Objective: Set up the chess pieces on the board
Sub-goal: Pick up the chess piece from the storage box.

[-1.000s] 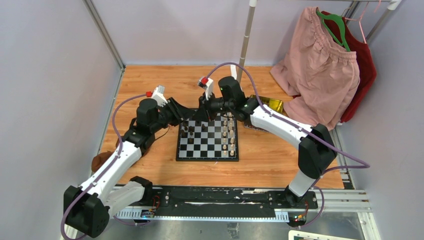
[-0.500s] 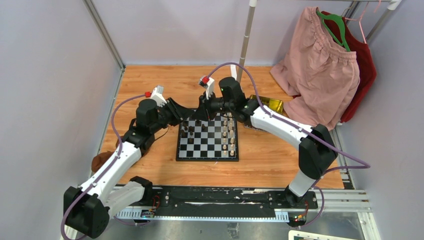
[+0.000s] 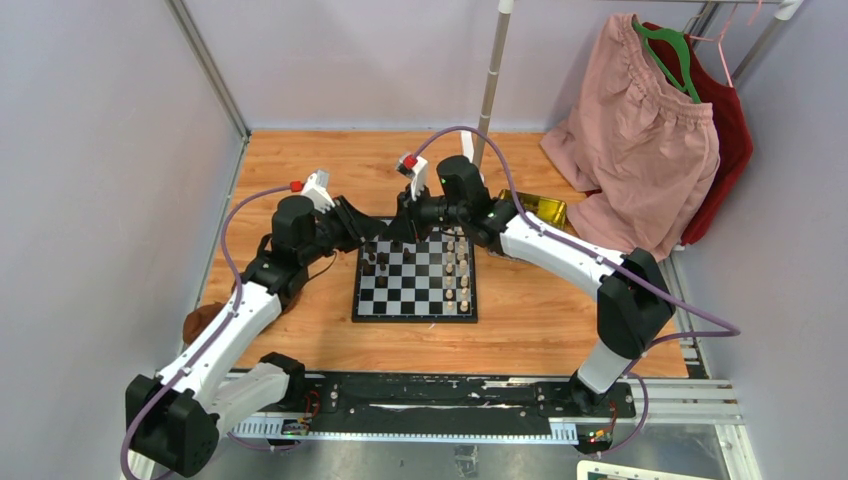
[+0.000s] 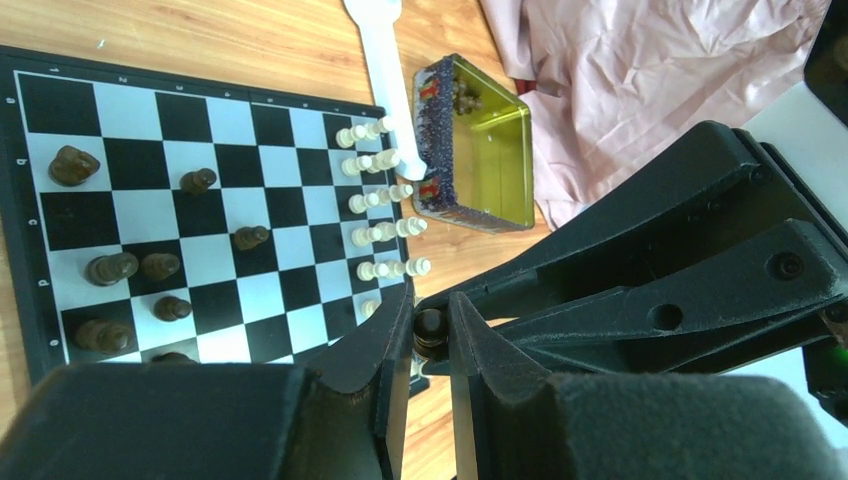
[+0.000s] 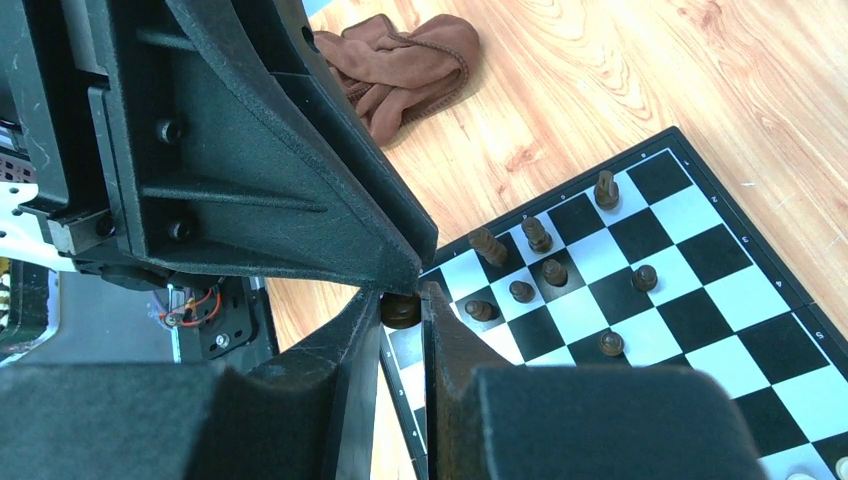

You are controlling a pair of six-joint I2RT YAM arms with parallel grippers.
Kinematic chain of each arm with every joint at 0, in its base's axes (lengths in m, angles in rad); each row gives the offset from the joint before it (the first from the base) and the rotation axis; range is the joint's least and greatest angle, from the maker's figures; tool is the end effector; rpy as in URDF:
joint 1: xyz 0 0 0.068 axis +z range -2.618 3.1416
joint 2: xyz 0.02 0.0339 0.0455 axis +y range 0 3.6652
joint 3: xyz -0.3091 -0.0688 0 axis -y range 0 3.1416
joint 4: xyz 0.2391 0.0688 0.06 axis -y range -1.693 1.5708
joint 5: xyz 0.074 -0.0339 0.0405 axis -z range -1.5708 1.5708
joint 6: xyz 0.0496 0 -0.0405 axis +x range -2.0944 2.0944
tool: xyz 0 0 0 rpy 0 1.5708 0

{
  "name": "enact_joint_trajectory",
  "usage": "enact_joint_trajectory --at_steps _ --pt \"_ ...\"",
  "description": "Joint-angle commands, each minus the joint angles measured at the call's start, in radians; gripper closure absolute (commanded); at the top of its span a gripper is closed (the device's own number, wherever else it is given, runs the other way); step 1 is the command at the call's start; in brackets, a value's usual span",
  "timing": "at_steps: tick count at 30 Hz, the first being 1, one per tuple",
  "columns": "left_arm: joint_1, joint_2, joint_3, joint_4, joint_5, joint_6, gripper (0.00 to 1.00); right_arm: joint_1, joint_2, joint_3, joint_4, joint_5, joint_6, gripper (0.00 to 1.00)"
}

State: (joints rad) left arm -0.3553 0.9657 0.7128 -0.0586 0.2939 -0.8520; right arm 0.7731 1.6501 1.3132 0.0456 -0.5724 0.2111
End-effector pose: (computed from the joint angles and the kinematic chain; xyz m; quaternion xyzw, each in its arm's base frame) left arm 0.1884 -0.0852 0.3288 -0.1129 0.7962 -0.4281 0.4124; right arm 0.2681 0.2991 0.3660 -0.3754 0.6927 0.4702 0.3977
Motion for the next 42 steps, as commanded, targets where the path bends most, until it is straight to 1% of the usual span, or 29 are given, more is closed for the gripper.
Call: enact_joint_trajectory --at_steps 1,4,8,10,14,20,27,29,30,34,42 --pt "0.006 0.0 0.041 -0.124 0.055 0.073 0.77 0.001 -0.037 0.005 0.051 0.044 -0.051 1.0" --pt "0.01 0.001 0.051 -0.139 0.067 0.086 0.78 -0.002 -0.033 0.01 0.032 0.038 -0.075 1.0" --pt "0.012 0.003 0.06 -0.152 0.078 0.096 0.82 -0.005 -0.035 0.006 0.028 0.038 -0.087 1.0" --pt "0.012 0.002 0.063 -0.155 0.084 0.102 0.86 -0.006 -0.035 0.005 0.028 0.035 -0.091 1.0" --pt "0.012 0.011 0.081 -0.167 0.09 0.119 0.99 -0.009 -0.033 0.004 0.025 0.032 -0.098 1.0" --pt "0.012 0.013 0.109 -0.211 0.055 0.161 1.0 -0.011 -0.027 0.006 0.017 0.028 -0.104 1.0" --pt "0.012 0.037 0.141 -0.235 -0.019 0.196 1.0 -0.01 -0.032 0.007 0.009 0.018 -0.109 0.86" --pt "0.012 0.046 0.144 -0.22 -0.031 0.199 1.0 -0.009 -0.035 0.008 0.004 0.013 -0.11 0.77" --pt "0.012 0.051 0.147 -0.213 -0.038 0.201 1.0 -0.01 -0.037 0.008 0.002 0.013 -0.111 0.74" --pt "0.012 0.075 0.159 -0.188 -0.079 0.217 1.0 -0.011 -0.05 0.002 -0.004 0.013 -0.12 0.68" --pt "0.012 0.148 0.185 -0.114 -0.14 0.264 1.0 -0.031 -0.078 -0.028 -0.003 0.008 -0.124 0.66"
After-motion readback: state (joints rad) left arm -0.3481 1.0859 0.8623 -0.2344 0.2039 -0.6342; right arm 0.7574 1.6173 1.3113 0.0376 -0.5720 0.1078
